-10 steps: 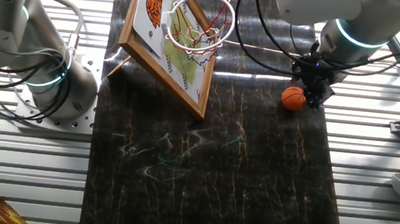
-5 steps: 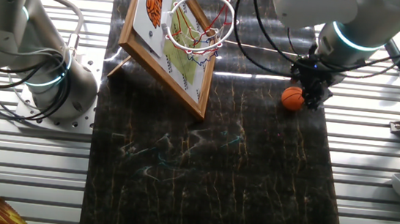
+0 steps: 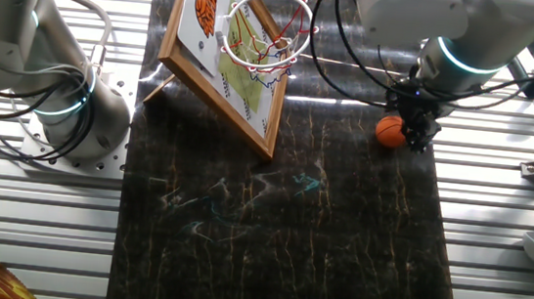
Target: Grab a basketball, release it and shoot it into the basket
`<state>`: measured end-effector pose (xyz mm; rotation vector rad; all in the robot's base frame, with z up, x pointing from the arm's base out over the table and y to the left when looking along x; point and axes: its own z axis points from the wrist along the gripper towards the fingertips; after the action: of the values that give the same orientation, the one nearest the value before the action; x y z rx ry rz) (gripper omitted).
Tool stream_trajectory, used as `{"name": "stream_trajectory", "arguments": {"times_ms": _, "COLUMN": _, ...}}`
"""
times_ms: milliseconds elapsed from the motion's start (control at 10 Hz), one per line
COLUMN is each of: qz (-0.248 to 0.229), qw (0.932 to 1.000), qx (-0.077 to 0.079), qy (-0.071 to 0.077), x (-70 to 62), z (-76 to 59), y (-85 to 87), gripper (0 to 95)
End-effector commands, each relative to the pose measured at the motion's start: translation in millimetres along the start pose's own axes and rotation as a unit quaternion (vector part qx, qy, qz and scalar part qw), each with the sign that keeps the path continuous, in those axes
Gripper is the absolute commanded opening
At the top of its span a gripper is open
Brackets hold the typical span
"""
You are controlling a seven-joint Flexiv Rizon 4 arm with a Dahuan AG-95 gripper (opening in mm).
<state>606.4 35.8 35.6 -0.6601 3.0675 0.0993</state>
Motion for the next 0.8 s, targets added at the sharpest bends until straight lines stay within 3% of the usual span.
{"name": "stream_trajectory", "arguments": {"times_ms": 100, "qz": 0.001, "qw": 1.0, "qx": 0.001, "qy": 0.001, "x": 1.0, "z": 2.4, "y": -0.2, "gripper": 57.0}}
{"name": "stream_trajectory", "arguments": {"times_ms": 300, "qz": 0.004, "qw": 1.0, "qx": 0.004, "qy": 0.004, "x": 1.0, "z": 2.6, "y": -0.1, "gripper": 19.0}}
{"name": "stream_trajectory", "arguments": {"times_ms": 400, "qz": 0.004, "qw": 1.0, "qx": 0.004, "qy": 0.004, "x": 1.0, "z": 2.6, "y": -0.1, "gripper": 19.0}}
{"name": "stream_trajectory", "arguments": {"times_ms": 500, "qz": 0.005, "qw": 1.0, "qx": 0.005, "qy": 0.004, "x": 1.0, "z": 2.6, "y": -0.1, "gripper": 0.0}}
{"name": "stream_trajectory", "arguments": {"times_ms": 800, "qz": 0.006, "qw": 1.0, "qx": 0.004, "qy": 0.004, "x": 1.0, "z": 2.0, "y": -0.1, "gripper": 0.0}}
